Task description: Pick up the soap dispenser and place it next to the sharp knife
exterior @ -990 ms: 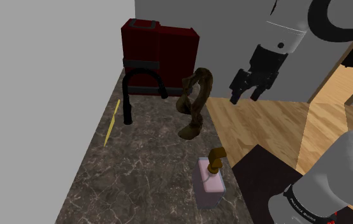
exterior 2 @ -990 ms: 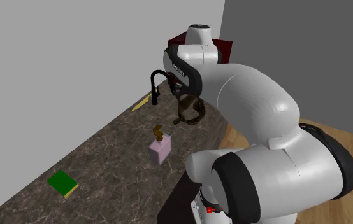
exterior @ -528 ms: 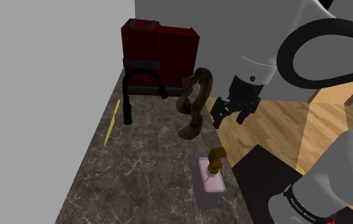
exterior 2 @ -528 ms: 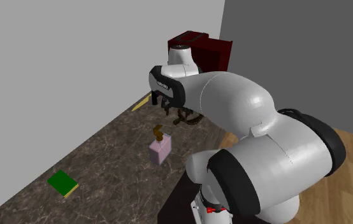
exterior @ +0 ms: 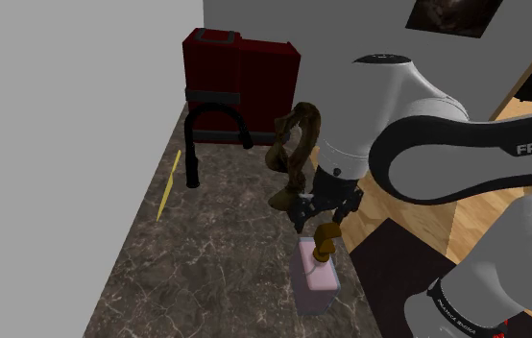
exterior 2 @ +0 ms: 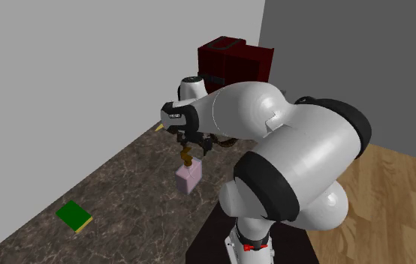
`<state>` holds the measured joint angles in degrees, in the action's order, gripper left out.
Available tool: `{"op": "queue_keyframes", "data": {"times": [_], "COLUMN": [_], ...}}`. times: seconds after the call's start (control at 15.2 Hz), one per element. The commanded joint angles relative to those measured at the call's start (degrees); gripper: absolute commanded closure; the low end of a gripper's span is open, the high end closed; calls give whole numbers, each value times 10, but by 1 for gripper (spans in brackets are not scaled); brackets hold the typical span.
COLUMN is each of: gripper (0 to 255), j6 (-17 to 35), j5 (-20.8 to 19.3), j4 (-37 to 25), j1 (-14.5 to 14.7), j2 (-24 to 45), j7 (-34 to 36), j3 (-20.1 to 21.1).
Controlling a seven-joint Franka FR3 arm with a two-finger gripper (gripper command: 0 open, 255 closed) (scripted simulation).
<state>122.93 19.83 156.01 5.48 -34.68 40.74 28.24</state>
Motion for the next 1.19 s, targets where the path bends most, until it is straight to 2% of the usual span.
{"op": "queue_keyframes", "data": {"times": [0.0,0.4,0.86,0.92,1.12], "gripper": [0,0,0,255,255], "j6": [21,78,78,78,78], "j5": [5,12,12,12,12], "j4": [9,32,32,32,31], "j1": [1,-1,-1,-1,-1], "j2": [12,47,47,47,48], "j7": [6,7,7,7,7], "j3": [9,26,26,26,26]}}
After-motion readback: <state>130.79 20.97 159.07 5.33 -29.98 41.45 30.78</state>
